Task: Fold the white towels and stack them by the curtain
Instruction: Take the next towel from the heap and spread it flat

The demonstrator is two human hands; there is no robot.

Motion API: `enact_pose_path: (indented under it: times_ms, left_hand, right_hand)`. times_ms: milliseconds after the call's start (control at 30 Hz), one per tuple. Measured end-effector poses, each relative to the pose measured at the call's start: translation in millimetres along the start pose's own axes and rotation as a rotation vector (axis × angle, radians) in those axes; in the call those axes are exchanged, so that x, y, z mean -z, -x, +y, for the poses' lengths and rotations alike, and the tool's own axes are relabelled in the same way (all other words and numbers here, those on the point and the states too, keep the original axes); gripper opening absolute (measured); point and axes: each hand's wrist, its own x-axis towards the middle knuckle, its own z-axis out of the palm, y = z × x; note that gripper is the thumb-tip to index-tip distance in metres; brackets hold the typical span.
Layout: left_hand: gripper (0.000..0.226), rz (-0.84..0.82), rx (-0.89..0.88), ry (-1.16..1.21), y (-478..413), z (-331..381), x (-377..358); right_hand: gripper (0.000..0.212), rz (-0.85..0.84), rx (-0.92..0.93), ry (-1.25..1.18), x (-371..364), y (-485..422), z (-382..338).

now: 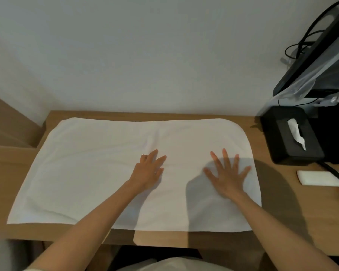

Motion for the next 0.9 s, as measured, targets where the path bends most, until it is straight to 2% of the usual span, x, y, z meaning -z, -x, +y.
enact_pose_path:
  times_ms: [67, 167, 267, 467, 600, 767, 900]
  left_hand:
    - [0.046, 0.080, -0.004, 0.018, 4, -5, 4]
    - [0.047, 0.203, 0.038, 0.033, 14, -23, 14]
    - [0.050, 0.260, 0.114, 0.023, 23, -51, 25]
    - [0.051, 0.257, 0.330, 0.172, 36, -124, 37]
    - [0.052, 0.279, 0.437, 0.174, 26, -176, 38]
    - [0.053, 0.282, 0.444, 0.146, -10, -241, 36]
    - [0.057, 0.330, 0.445, 0.078, -36, -284, 32]
  right_hand:
    - [0.066, 0.005, -0.031, -0.024, 6, 1, -8]
    - [0.049, 0.156, -0.039, -0.084, 16, 2, -43]
    - [0.042, 0.243, 0.101, -0.101, 20, 0, -92]
    - [0.045, 0.125, 0.353, -0.069, 16, -16, -203]
    - [0.047, 0.094, 0.484, -0.047, 0, -33, -271]
    - [0.052, 0.039, 0.521, 0.092, -33, -74, -336]
    - [0.057, 0.096, 0.498, 0.085, -55, -106, -368]
